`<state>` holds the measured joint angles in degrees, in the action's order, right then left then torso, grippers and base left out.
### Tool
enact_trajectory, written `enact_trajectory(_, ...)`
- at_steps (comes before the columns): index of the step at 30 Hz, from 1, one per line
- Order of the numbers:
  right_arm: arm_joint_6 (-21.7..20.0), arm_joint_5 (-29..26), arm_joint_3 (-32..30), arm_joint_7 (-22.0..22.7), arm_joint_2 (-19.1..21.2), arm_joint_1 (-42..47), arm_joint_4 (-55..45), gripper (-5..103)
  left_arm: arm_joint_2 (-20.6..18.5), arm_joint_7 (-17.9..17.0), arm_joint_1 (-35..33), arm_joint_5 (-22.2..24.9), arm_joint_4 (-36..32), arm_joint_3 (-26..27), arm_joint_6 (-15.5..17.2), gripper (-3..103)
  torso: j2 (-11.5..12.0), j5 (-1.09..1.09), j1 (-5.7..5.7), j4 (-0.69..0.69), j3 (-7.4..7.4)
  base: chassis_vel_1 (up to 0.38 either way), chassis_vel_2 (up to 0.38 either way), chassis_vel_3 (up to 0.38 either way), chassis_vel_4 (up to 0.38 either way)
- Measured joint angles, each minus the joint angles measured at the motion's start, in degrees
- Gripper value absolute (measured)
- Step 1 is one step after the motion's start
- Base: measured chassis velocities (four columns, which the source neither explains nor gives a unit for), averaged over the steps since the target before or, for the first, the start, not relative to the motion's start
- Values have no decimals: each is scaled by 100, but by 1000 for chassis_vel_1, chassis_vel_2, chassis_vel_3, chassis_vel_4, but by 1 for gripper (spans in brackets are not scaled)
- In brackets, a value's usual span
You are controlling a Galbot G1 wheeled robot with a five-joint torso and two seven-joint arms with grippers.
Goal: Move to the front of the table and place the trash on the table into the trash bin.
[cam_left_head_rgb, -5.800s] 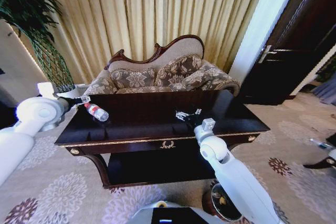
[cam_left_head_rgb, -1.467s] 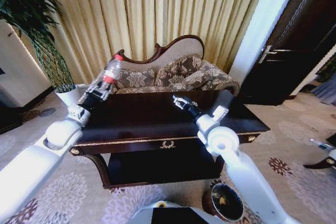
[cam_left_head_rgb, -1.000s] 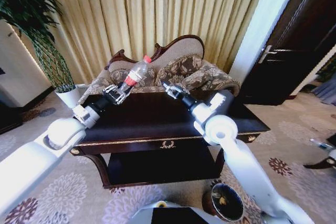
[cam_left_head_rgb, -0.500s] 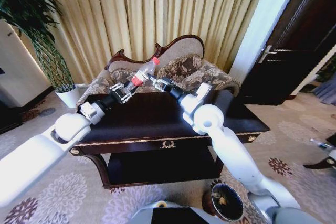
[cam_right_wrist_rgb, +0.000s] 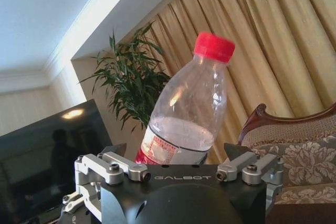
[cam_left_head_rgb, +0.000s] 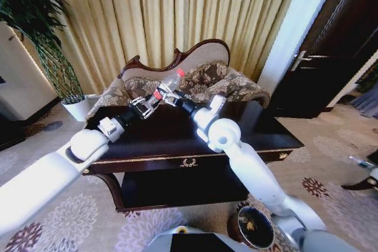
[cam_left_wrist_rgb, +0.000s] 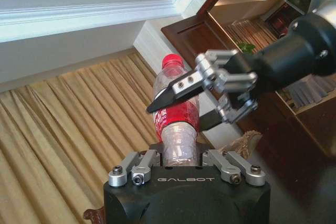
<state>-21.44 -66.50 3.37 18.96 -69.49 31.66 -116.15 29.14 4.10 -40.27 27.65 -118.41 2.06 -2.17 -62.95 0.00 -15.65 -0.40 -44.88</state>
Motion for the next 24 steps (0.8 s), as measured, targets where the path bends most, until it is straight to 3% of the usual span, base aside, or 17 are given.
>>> enact_trajectory(8, 7, 22, 57, 149, -110, -138, 84, 100, 4, -65, -68, 66, -90, -2, 94, 30, -1, 0, 0, 1, 0, 0, 0, 0, 0)
enact_trajectory(10, 14, 24, 61, 187, -123, -153, 97, 95, -3, -72, -106, 68, -104, 30, 98, 30, -1, 0, 0, 0, 0, 0, 0, 0, 0)
enact_trajectory(12, 36, 66, 85, 175, -134, -159, 109, 79, -41, -155, -268, 77, -145, 151, 107, 30, 0, 0, 0, 0, 0, 0, 0, 0, 0)
enact_trajectory(15, 64, 113, 102, 111, -137, -138, 110, 74, -57, -208, -383, 81, -178, 236, 107, 30, 0, 0, 0, 0, 0, 0, 0, 0, 0)
enact_trajectory(16, 77, 166, 117, 39, -143, -109, 115, 63, -85, -287, -498, 81, -229, 307, 130, 30, 0, 0, 0, 1, 0, 0, 0, 0, 0)
enact_trajectory(18, 80, 193, 118, 6, -147, -93, 117, 59, -105, -356, -551, 81, -269, 337, 162, 29, 0, 0, 0, 1, 1, 0, 0, 0, 0)
enact_trajectory(20, 83, 209, 118, -14, -152, -81, 117, 59, -121, -419, -579, 90, -295, 350, 178, 35, 0, 0, 0, 1, 1, 0, 0, 0, 0)
enact_trajectory(21, 84, 230, 118, -36, -152, -72, 111, 51, -127, -476, -588, 121, -308, 357, 203, 40, 0, 0, 0, 0, 1, 0, 0, 0, 0)
enact_trajectory(24, 85, 275, 119, -84, -105, -65, 100, 48, -124, -539, -582, 167, -320, 370, 275, 51, 0, 0, 0, 0, 1, 0, 0, 0, 0)
